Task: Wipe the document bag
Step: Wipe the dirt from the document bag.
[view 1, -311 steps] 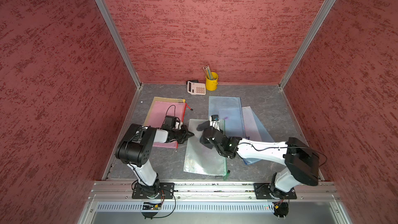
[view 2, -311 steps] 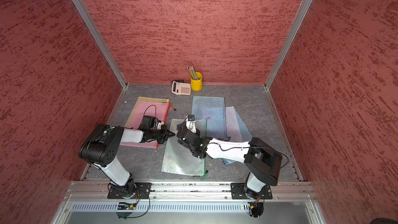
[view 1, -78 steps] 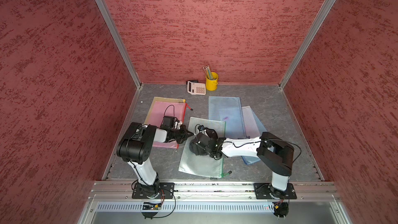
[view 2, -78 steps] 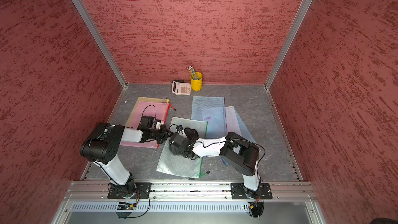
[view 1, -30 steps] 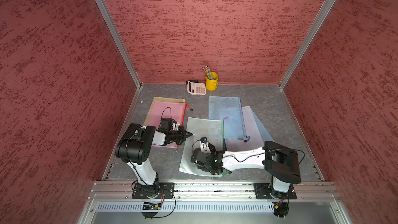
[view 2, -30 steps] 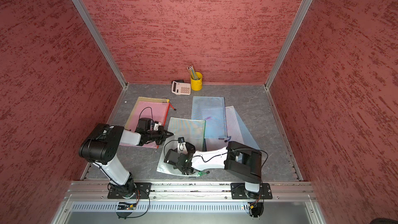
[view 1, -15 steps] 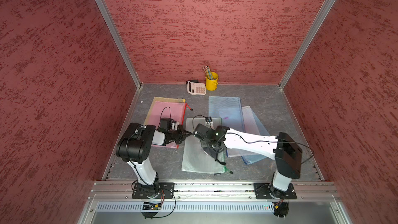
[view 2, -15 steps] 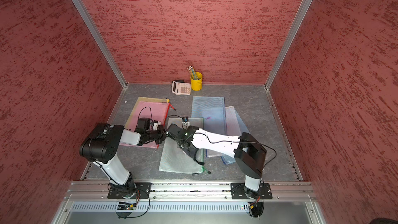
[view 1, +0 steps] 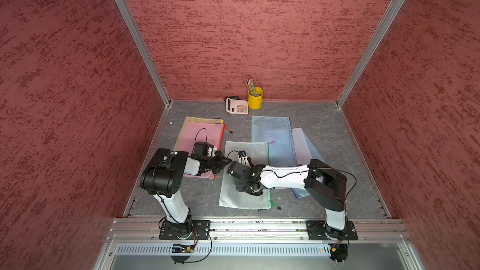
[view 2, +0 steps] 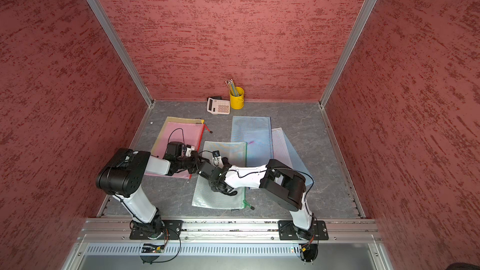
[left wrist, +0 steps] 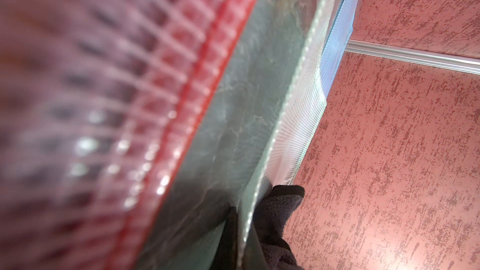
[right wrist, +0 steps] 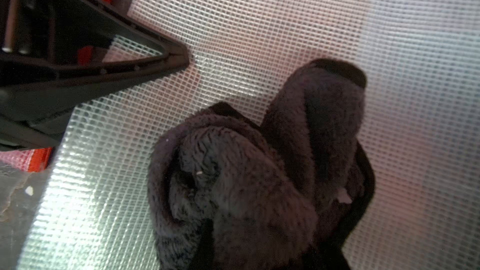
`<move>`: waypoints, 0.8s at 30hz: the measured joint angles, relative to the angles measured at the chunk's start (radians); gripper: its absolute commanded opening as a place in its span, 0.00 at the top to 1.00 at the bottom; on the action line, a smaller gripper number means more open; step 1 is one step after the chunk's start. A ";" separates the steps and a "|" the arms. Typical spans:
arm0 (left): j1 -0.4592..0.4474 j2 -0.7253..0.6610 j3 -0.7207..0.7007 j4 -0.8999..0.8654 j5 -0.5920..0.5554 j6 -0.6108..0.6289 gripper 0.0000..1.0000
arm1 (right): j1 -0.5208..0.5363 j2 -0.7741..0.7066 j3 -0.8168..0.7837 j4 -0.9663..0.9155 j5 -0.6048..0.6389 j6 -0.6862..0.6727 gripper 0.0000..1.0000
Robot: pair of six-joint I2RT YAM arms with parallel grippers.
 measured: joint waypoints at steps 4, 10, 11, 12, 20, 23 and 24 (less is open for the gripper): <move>0.000 0.002 0.009 -0.013 0.002 0.001 1.00 | 0.062 -0.023 -0.069 0.068 0.038 0.058 1.00; -0.002 0.014 0.019 -0.014 0.014 0.001 1.00 | 0.216 -0.162 -0.209 0.062 -0.070 0.205 1.00; -0.003 0.014 0.021 -0.017 0.014 0.002 1.00 | 0.235 -0.196 -0.235 0.045 -0.102 0.227 1.00; -0.004 0.014 0.024 -0.022 0.014 0.002 1.00 | 0.242 -0.220 -0.249 0.019 -0.126 0.240 1.00; -0.020 0.014 0.069 -0.106 -0.010 0.068 1.00 | -0.047 -0.301 -0.095 -0.280 -0.095 0.108 1.00; -0.030 0.008 0.084 -0.143 -0.026 0.101 1.00 | -0.184 -0.300 -0.034 -0.191 -0.057 0.020 1.00; -0.034 0.005 0.090 -0.158 -0.034 0.114 1.00 | -0.217 -0.294 -0.018 -0.159 -0.053 -0.011 1.00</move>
